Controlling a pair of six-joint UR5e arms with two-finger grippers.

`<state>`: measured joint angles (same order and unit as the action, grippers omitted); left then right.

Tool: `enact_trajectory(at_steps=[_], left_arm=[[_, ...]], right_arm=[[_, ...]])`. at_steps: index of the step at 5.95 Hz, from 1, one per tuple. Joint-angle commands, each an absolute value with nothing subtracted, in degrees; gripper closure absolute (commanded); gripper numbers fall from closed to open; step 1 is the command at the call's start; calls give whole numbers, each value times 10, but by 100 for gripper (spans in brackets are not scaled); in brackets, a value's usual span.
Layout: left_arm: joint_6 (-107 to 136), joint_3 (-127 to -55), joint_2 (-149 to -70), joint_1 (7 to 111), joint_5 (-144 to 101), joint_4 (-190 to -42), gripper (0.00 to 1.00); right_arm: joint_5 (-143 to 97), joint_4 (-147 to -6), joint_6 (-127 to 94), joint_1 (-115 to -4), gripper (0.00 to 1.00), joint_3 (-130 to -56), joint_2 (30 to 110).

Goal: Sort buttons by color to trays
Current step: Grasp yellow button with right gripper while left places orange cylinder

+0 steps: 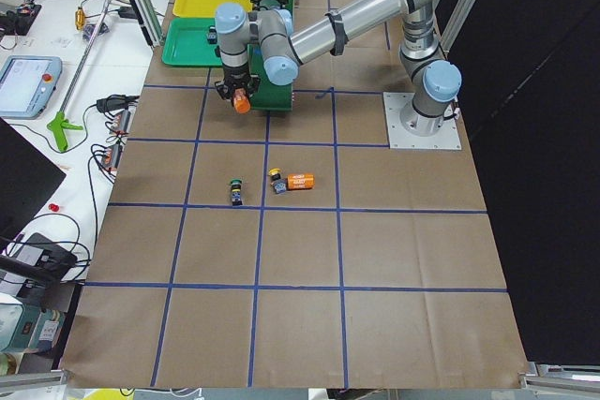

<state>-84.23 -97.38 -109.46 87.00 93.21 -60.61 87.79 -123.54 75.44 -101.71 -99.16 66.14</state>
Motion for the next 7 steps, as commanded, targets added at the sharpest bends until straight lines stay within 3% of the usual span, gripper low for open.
enact_trajectory(at_steps=[1, 2, 3, 4, 5, 6, 7], left_arm=[[-863, -1045, -1064, 909, 934, -603, 93], [-873, -1081, -1045, 909, 933, -597, 93], [-867, -1088, -1043, 909, 933, -597, 79], [-862, -1087, -1043, 909, 933, -593, 45], [-854, -1079, -1042, 903, 930, -592, 2], [-843, -1071, -1044, 889, 927, -592, 2], [-831, -1054, -1044, 859, 927, -592, 2]], right_arm=[[943, -1212, 785, -1006, 72, -995, 678], [958, -1204, 799, -993, 86, -995, 685], [958, -1204, 835, -975, 92, -995, 690], [957, -1204, 868, -952, 96, -995, 694], [958, -1206, 897, -927, 95, -987, 711], [953, -1214, 899, -916, 95, -977, 738], [950, -1210, 898, -918, 94, -915, 724]])
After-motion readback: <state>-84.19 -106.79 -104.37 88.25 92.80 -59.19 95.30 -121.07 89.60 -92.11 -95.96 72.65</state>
